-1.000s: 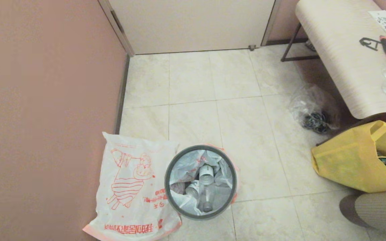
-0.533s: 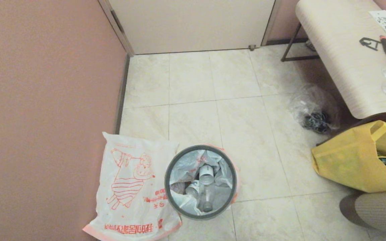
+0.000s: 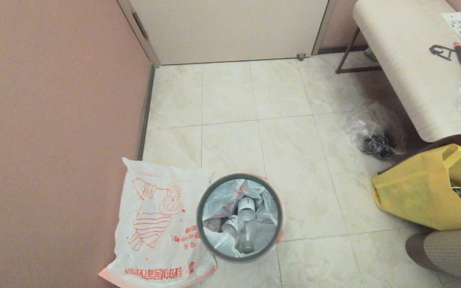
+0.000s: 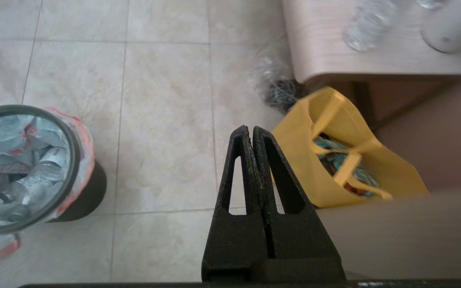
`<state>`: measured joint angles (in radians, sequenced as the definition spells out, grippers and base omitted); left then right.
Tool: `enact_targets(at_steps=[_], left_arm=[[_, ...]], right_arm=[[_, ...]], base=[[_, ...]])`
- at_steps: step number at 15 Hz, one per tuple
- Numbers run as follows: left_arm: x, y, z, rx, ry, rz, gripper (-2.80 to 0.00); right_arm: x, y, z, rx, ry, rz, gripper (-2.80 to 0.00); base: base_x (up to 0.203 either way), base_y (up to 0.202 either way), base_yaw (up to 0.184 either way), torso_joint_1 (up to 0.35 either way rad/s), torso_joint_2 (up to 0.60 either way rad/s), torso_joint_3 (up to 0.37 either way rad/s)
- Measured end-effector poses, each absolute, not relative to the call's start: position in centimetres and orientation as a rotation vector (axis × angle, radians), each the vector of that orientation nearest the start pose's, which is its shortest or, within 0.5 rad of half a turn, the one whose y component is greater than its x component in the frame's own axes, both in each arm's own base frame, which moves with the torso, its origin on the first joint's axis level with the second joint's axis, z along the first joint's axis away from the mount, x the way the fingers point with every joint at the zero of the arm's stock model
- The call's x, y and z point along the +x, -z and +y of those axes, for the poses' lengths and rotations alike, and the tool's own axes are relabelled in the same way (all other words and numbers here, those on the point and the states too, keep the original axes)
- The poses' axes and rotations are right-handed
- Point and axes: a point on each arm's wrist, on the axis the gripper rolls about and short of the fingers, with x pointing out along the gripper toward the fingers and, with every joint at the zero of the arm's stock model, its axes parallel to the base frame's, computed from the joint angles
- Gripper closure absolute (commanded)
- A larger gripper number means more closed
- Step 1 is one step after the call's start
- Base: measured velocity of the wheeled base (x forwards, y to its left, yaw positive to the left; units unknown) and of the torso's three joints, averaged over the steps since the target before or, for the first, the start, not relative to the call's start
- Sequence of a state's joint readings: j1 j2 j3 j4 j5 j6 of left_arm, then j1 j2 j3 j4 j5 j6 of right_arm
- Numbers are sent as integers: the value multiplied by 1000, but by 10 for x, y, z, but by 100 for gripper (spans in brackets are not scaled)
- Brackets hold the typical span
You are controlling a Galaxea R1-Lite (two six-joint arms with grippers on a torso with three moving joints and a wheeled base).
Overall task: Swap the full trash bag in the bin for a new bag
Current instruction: Place the trash can ring on the floor
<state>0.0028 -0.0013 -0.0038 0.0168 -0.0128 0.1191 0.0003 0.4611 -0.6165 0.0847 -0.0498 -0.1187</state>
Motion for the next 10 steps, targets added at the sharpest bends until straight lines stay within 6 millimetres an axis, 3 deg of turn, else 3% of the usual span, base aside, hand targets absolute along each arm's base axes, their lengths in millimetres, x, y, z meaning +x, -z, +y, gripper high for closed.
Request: enact_targets(at_steps=[6, 8, 10], left_arm=[[-23, -75, 0, 119, 10, 10, 0], [-23, -75, 0, 119, 10, 10, 0], [-23, -75, 0, 119, 10, 10, 0]], right_arm=[[96, -313, 10, -115, -34, 66, 0], [134, -319, 24, -118, -64, 135, 0], [168, -311, 43, -126, -87, 226, 0]], base=[[0, 0, 0, 0, 0, 0], [0, 0, 0, 0, 0, 0], [0, 0, 0, 0, 0, 0]])
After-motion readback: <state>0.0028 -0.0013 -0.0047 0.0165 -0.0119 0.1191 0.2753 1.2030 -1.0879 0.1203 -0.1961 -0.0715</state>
